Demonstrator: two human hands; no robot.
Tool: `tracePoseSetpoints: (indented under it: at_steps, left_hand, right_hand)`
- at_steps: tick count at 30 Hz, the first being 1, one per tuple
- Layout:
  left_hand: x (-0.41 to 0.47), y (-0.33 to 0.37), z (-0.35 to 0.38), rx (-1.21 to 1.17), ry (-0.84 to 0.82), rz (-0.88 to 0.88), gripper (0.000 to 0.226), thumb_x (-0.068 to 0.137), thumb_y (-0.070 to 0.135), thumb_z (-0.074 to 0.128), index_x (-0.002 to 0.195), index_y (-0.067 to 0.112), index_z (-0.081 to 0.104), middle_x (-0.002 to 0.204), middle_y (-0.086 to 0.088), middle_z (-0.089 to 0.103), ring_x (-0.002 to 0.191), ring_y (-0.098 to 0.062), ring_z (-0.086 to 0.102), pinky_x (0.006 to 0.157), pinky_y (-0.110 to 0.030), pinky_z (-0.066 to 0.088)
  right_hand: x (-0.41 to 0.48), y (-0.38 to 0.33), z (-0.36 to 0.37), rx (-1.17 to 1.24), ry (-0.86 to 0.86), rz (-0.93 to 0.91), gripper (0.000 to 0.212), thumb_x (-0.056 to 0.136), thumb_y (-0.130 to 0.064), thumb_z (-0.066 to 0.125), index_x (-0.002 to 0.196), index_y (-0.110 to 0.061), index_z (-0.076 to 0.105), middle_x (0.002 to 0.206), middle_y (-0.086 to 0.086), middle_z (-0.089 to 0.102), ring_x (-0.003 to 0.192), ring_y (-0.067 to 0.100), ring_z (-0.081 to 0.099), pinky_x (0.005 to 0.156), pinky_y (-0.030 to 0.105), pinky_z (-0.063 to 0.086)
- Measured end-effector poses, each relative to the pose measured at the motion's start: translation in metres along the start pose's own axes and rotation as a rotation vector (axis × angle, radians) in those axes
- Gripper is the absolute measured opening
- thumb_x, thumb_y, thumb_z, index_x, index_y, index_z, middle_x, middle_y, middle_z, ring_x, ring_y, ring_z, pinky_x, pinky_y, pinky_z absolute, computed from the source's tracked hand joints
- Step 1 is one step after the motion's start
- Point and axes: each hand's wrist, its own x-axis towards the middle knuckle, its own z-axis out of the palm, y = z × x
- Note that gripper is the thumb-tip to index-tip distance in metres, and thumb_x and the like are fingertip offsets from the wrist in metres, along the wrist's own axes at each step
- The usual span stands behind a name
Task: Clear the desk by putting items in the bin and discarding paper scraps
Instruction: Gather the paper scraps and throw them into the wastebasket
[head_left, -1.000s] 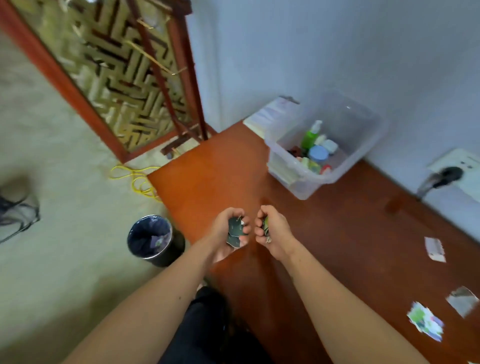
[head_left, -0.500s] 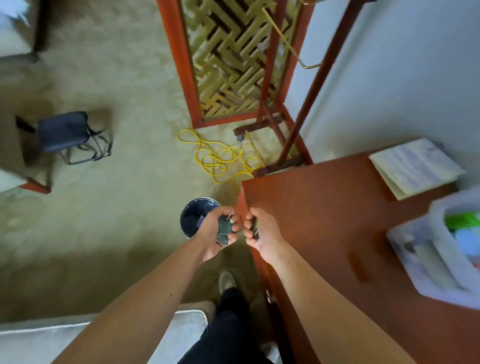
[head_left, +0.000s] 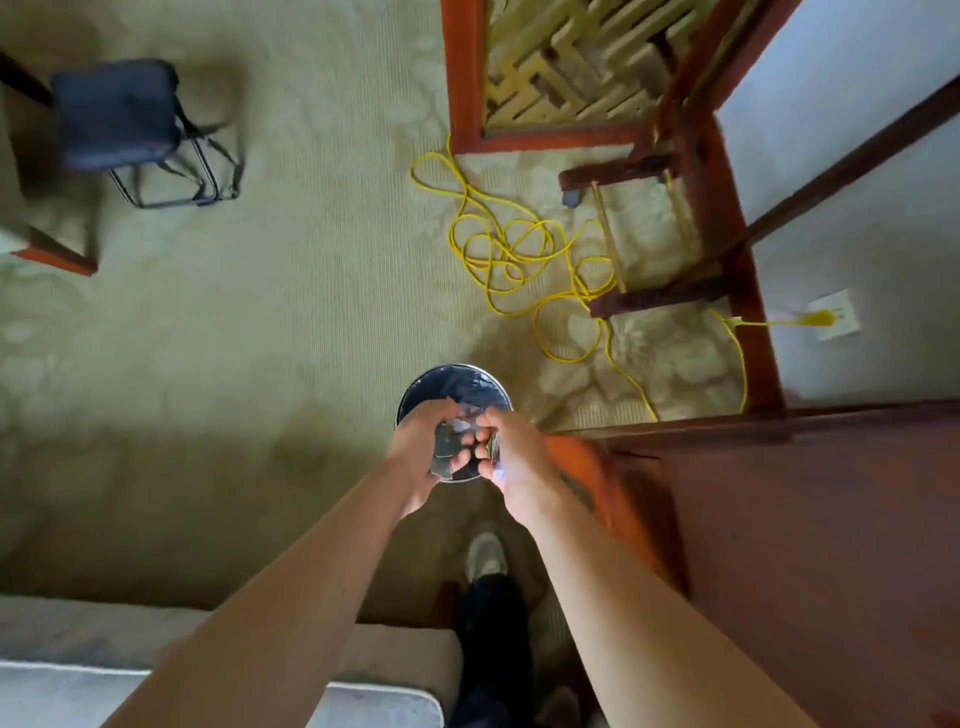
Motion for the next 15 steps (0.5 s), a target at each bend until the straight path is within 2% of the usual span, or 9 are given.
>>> tracePoseSetpoints:
  at_steps: [4,7,10,12,13,15]
  left_hand:
    - [0.080,-0.018,-0.018,-0.065,0.087,-0.021,0.009,0.092,0.012,0.055,0.096,0.006,0.060,0.075,-0.009,0.064,0.060,-0.017,0.061,0.054,-0.025,0.056]
    - [0.134,-0.035,-0.031,-0.070,0.154,-0.048,0.012,0.094,0.013,0.057,0.104,0.007,0.060,0.080,-0.009,0.062,0.064,-0.016,0.061,0.064,-0.030,0.059]
    - [0.178,-0.051,-0.041,-0.013,0.184,-0.069,0.016,0.092,0.022,0.063,0.104,0.012,0.061,0.086,-0.006,0.063,0.075,-0.016,0.063,0.085,-0.040,0.057]
    - [0.196,-0.056,-0.047,0.024,0.176,-0.107,0.028,0.087,0.040,0.068,0.105,0.020,0.062,0.100,-0.005,0.066,0.094,-0.019,0.063,0.095,-0.048,0.051]
    - [0.202,-0.058,-0.048,0.028,0.174,-0.134,0.040,0.083,0.052,0.068,0.112,0.024,0.062,0.116,-0.004,0.065,0.109,-0.022,0.060,0.100,-0.051,0.046]
    - [0.209,-0.062,-0.049,0.008,0.179,-0.190,0.063,0.084,0.065,0.056,0.134,0.028,0.051,0.146,-0.001,0.046,0.136,-0.028,0.040,0.111,-0.053,0.033]
  right_hand:
    - [0.087,0.026,0.006,-0.013,0.054,0.068,0.012,0.090,-0.016,0.057,0.078,-0.018,0.060,0.070,-0.003,0.054,0.060,0.012,0.047,0.058,0.024,0.037]
    - [0.145,0.044,0.010,-0.003,0.069,0.116,0.002,0.090,-0.018,0.061,0.090,-0.017,0.062,0.090,0.000,0.059,0.081,0.015,0.056,0.063,0.026,0.043]
    - [0.189,0.062,0.018,0.088,0.048,0.149,0.015,0.093,-0.021,0.058,0.106,-0.014,0.063,0.108,0.004,0.059,0.101,0.019,0.058,0.079,0.030,0.048]
    - [0.206,0.071,0.022,0.143,-0.005,0.197,0.030,0.093,-0.036,0.055,0.114,-0.017,0.061,0.116,0.005,0.059,0.112,0.020,0.056,0.096,0.035,0.044]
    - [0.211,0.075,0.023,0.153,-0.028,0.229,0.034,0.093,-0.046,0.052,0.111,-0.020,0.061,0.115,0.006,0.060,0.113,0.021,0.056,0.102,0.038,0.042]
    - [0.212,0.076,0.023,0.177,-0.012,0.279,0.038,0.095,-0.058,0.044,0.101,-0.023,0.059,0.105,0.006,0.061,0.112,0.026,0.057,0.105,0.045,0.041]
